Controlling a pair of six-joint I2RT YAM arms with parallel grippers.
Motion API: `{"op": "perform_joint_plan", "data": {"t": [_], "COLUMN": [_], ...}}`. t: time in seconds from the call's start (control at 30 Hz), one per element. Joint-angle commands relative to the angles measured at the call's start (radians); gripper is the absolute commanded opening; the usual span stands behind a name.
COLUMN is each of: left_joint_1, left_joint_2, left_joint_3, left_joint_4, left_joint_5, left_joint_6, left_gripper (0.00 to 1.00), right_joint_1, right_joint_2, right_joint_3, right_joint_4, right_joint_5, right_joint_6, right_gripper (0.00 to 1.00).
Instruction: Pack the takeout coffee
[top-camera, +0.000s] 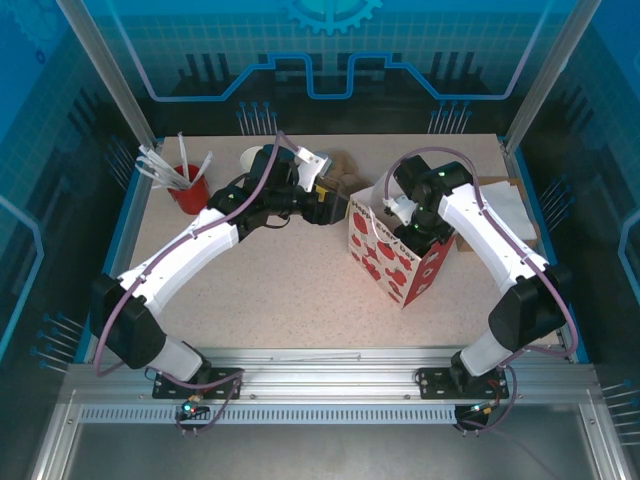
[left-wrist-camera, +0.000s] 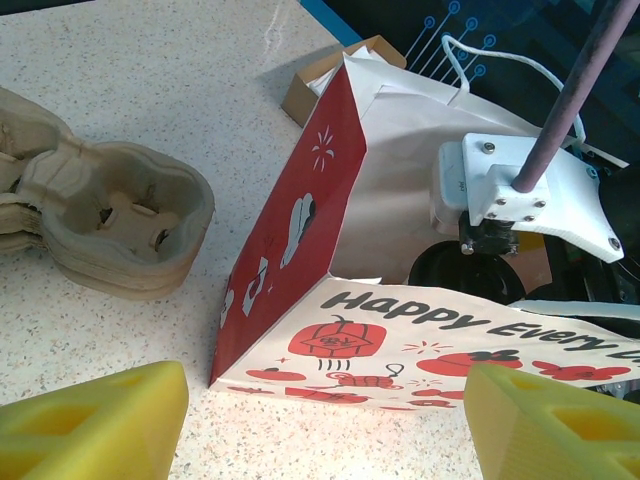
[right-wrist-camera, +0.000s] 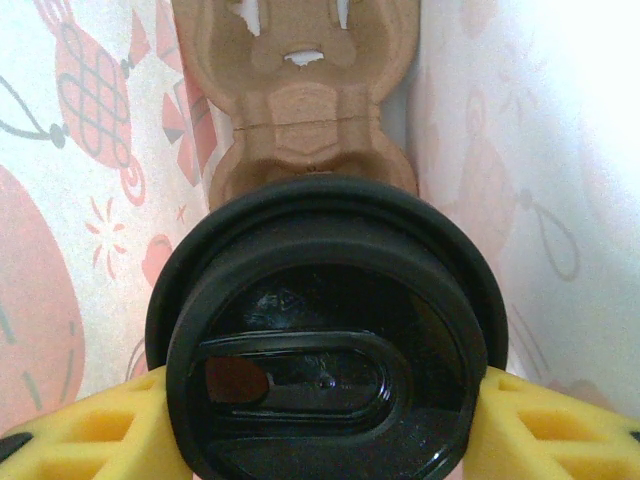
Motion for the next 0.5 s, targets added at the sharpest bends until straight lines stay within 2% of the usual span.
{"op": "perform_joint_plan", "data": {"t": [0.0,0.47], "left_joint_1": [-0.007,-0.006], "left_joint_2": [-0.034,-0.043], "left_joint_3": [-0.016,-0.022], "left_joint_4": [-0.013,-0.016], "left_joint_5": [-0.003,-0.006], "left_joint_6": [0.018,0.019], "left_gripper": [0.75,0.75], "right_joint_1": [-0.016,-0.017], "right_joint_2": [-0.001,-0.001], "right_joint_3": [-0.007,-0.009], "right_joint_4": [-0.004,-0.002], "right_joint_5": [-0.005,-0.003], "right_joint_6": [-0.008,-0.007], "right_gripper": [0.42,0.42]}}
